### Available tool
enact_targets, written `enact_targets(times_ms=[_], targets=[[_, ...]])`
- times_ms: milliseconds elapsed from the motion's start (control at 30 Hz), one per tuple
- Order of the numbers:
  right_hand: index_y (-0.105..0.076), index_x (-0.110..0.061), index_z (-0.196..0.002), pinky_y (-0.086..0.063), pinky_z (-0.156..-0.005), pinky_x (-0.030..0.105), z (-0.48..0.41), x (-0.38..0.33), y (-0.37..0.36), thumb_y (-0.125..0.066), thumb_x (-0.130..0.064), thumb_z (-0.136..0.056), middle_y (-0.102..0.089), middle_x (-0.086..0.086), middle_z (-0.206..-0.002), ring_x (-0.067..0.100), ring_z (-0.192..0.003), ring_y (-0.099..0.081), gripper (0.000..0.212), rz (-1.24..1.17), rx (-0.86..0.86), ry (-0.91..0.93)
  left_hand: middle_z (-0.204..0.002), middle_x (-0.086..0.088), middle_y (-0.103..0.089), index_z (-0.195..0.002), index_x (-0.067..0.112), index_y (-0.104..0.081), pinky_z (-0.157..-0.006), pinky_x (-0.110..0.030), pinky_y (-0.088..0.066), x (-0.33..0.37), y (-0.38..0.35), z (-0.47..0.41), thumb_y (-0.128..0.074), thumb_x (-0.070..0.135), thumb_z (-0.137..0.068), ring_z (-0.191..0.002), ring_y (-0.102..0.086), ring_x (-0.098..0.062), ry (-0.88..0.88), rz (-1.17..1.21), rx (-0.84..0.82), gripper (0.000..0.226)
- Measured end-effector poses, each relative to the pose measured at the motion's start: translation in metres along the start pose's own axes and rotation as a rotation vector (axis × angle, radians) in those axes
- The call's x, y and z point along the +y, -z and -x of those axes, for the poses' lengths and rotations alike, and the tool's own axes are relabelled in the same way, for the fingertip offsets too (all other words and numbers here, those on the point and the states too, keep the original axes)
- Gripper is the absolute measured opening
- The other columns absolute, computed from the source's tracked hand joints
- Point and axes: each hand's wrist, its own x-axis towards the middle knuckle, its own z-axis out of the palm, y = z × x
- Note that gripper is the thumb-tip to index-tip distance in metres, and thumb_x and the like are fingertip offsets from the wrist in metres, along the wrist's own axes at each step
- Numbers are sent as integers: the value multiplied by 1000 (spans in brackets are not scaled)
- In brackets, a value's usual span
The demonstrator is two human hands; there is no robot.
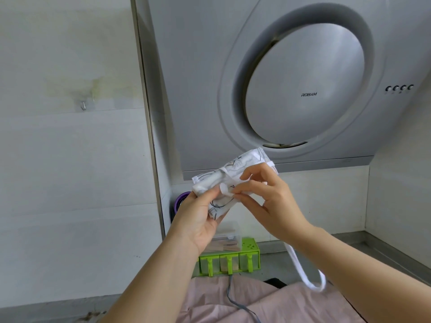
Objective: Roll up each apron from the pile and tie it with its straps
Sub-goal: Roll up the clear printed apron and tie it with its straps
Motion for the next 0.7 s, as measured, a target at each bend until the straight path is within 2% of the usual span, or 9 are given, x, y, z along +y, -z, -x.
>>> enact_targets(times_ms=[133, 233, 333, 433, 500, 533, 600, 633, 700], targets=[[-66, -22, -93, -37, -86, 12, 7, 3, 2, -57, -27, -89, -44, -5, -105, 8, -93, -47, 11, -22, -128, 37, -115, -18, -67, -125, 2, -59, -71, -28, -60, -2, -2, 1, -55, 3, -92, -95, -68, -23, 29, -5, 42, 33], [-67, -25, -92, -37, -87, 21, 7, 2, 4, -57, -31, -90, -45, -6, -105, 13, -94, -47, 12, 3, -189, 33, -116, -18, -67, -125, 3, -59, -73, -27, -57, -3, -3, 2, -53, 5, -93, -94, -67, -22, 34, -10, 34, 33], [-71, -25, -92, -37, -88, 22, 7, 1, 7, -57, -37, -89, -44, -8, -105, 12, -94, -46, 18, -10, -218, 10, -115, -18, -67, -125, 4, -59, -66, -25, -59, -2, -2, 3, -54, 5, -92, -88, -68, -21, 36, 2, 23, 33], [-68, -35, -102, -38, -91, 22, 5, -3, 11, -57, -50, -86, -45, -12, -111, 10, -101, -46, 25, -28, -248, -43, -113, -16, -69, -121, 5, -62, -63, -25, -59, 0, 0, 6, -54, 8, -92, -88, -69, -21, 31, 12, 2, 30], [-64, -38, -107, -39, -93, 21, 4, -8, 14, -63, -53, -79, -48, -12, -114, 11, -106, -49, 32, -83, -158, -168, -107, -13, -71, -113, 7, -66, -69, -25, -59, 1, 1, 7, -54, 11, -92, -87, -70, -19, 22, 0, -11, 24], [-61, -38, -104, -39, -91, 17, 4, -12, 15, -67, -49, -77, -51, -10, -111, 10, -104, -51, 29, -123, -54, -251, -103, -11, -72, -108, 8, -67, -72, -26, -58, 2, 2, 8, -54, 11, -92, -86, -70, -18, 14, -1, -9, 21], [-54, -28, -95, -39, -79, 10, 6, -19, 14, -73, -37, -77, -53, -5, -100, 10, -92, -53, 28, -235, 189, -515, -98, -8, -74, -102, 11, -68, -79, -27, -56, 2, 2, 10, -53, 10, -92, -86, -71, -16, -2, 11, -10, 18], [-50, -24, -95, -40, -74, 13, 7, -20, 12, -74, -38, -76, -52, -4, -97, 11, -87, -51, 34, -309, 259, -695, -99, -7, -74, -102, 11, -68, -81, -28, -56, 2, 2, 11, -53, 10, -92, -87, -71, -16, -8, 29, -16, 18], [-47, -21, -107, -38, -75, 21, 8, -17, 6, -77, -51, -68, -51, -5, -101, 8, -88, -52, 57, -470, 208, -1022, -104, -8, -73, -107, 10, -67, -79, -28, -58, 1, 2, 12, -52, 9, -92, -91, -71, -17, -19, 70, -42, 21]])
